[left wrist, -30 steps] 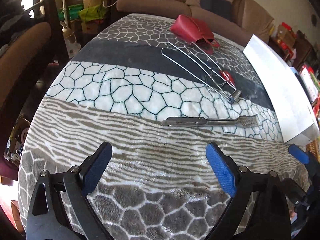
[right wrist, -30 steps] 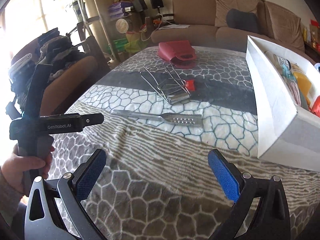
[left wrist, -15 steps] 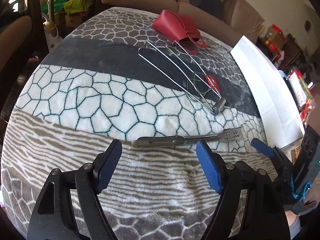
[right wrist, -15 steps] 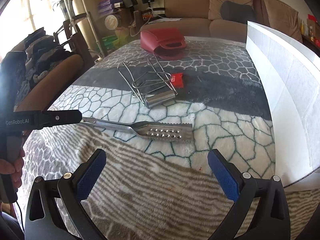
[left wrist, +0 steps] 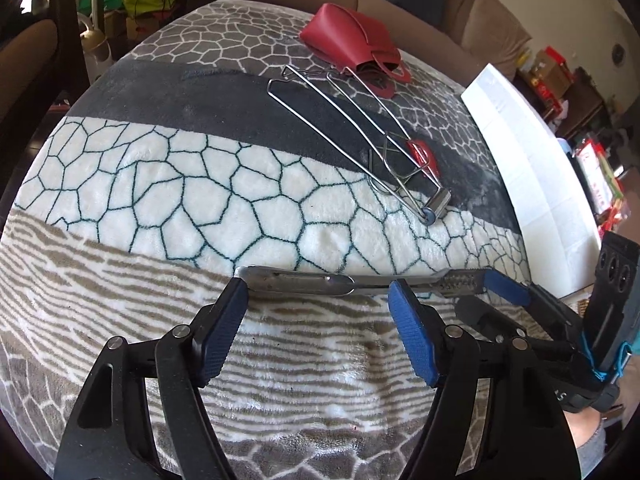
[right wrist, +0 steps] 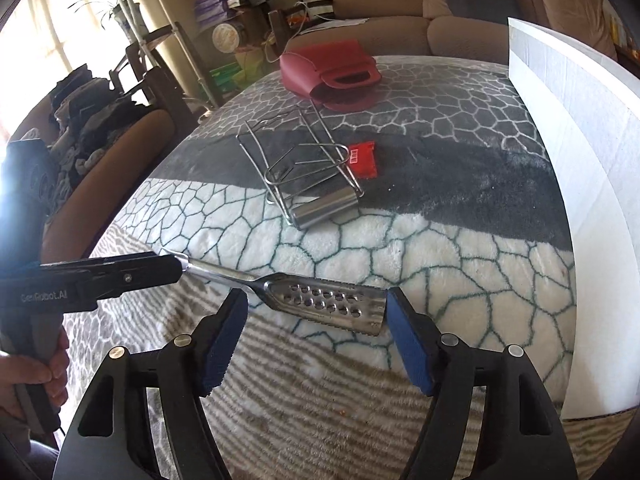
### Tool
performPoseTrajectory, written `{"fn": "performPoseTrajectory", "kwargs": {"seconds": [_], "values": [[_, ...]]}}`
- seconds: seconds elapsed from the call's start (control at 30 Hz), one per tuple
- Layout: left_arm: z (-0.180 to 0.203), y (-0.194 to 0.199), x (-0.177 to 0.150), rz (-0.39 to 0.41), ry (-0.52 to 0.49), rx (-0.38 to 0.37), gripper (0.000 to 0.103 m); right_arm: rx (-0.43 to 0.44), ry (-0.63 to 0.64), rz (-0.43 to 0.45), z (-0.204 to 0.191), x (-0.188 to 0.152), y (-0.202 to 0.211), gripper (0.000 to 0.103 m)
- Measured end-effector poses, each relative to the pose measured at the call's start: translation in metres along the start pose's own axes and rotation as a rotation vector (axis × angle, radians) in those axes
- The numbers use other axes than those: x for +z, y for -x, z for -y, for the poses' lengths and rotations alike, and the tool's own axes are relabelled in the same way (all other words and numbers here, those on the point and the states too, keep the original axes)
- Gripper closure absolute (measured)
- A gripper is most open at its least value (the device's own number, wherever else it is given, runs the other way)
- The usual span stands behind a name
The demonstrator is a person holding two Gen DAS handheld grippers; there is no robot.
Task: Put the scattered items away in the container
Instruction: 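Reach the right tool toward the slotted metal spatula on the table, then close the right tool on the spatula's slotted blade and lift it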
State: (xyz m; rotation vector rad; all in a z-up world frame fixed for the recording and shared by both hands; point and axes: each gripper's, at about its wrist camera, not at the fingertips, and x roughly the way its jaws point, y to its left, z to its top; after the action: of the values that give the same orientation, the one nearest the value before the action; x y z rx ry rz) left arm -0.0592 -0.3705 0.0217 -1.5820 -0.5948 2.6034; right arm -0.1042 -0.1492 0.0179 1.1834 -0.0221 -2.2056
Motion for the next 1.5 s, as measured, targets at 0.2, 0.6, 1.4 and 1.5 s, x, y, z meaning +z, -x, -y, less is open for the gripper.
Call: {"fn": "performPoseTrajectory", "kwargs": {"seconds": [0.2,0.6,1.4,1.5], "values": [[-0.024,0.013,0.006,0.026,0.113,-0.064,0.032,0.083,0.082,-0.103,-0.025,-0.029,0.022,0.030],[-0.026,0.017,0.006,0.003,0.149,-0.096,0.032,-0.062,0.467,-0.098,-0.050,-0.026,0.000,0.033],[-0.015,-0.007,-0.007,-0.104,0.281,-0.297,0.030,0.470,-0.506,-0.101,-0.012,-0.072,0.007,0.078],[-0.021,-0.009,-0.010,-0.107,0.328,-0.356,0.030,0.534,-0.555,-0.085,-0.019,-0.073,0.007,0.082]]}}
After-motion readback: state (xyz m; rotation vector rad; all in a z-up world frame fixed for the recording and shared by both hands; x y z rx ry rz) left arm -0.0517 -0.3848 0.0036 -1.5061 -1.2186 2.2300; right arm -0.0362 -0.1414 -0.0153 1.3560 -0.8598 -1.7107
